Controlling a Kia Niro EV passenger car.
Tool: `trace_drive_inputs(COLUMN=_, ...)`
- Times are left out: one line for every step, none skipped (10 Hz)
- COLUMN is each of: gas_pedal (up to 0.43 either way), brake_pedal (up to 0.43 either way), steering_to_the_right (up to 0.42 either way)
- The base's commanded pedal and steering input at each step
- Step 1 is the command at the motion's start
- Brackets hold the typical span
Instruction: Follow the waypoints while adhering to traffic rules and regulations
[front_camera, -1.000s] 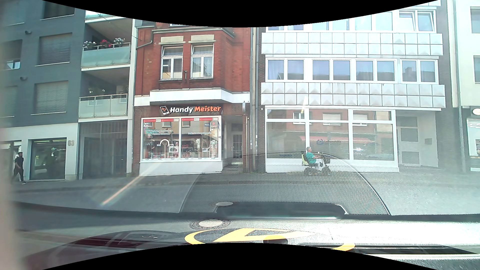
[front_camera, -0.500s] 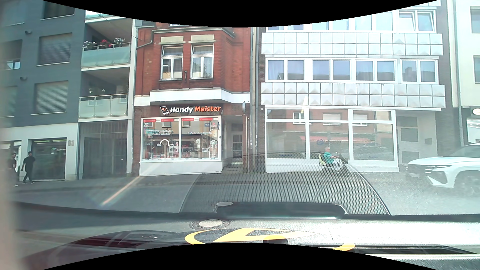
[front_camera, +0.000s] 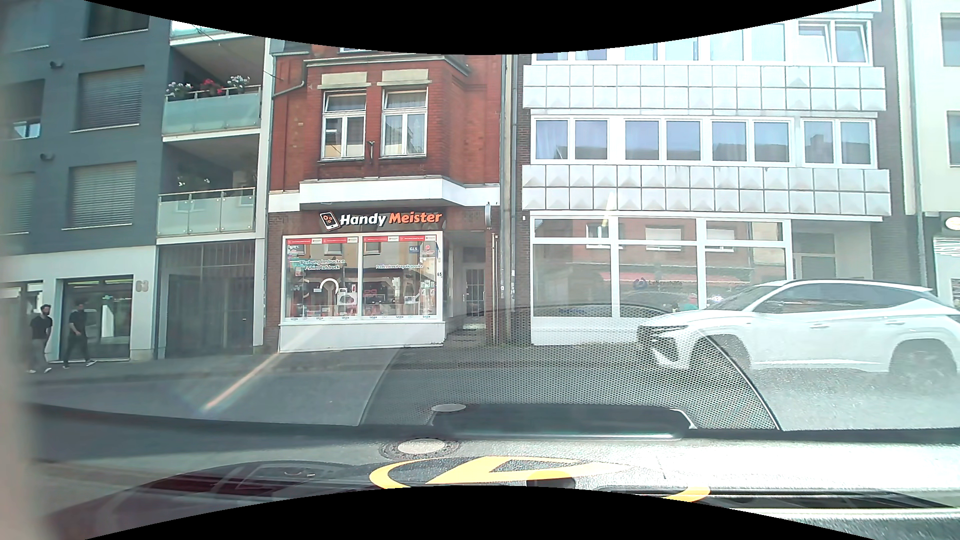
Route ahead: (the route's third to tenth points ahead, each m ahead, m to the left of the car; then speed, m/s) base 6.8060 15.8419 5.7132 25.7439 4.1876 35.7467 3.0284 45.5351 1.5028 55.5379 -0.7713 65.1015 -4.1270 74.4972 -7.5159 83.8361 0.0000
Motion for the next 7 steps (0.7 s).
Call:
trace_drive_inputs(gas_pedal=0.0, brake_pedal=0.195, steering_to_the_right=-0.013)
trace_drive_inputs(gas_pedal=0.0, brake_pedal=0.195, steering_to_the_right=-0.012)
trace_drive_inputs(gas_pedal=0.0, brake_pedal=0.195, steering_to_the_right=-0.013)
trace_drive_inputs(gas_pedal=0.0, brake_pedal=0.195, steering_to_the_right=-0.012)
trace_drive_inputs(gas_pedal=0.0, brake_pedal=0.201, steering_to_the_right=-0.012)
trace_drive_inputs(gas_pedal=0.0, brake_pedal=0.195, steering_to_the_right=-0.013)
trace_drive_inputs(gas_pedal=0.0, brake_pedal=0.195, steering_to_the_right=-0.013)
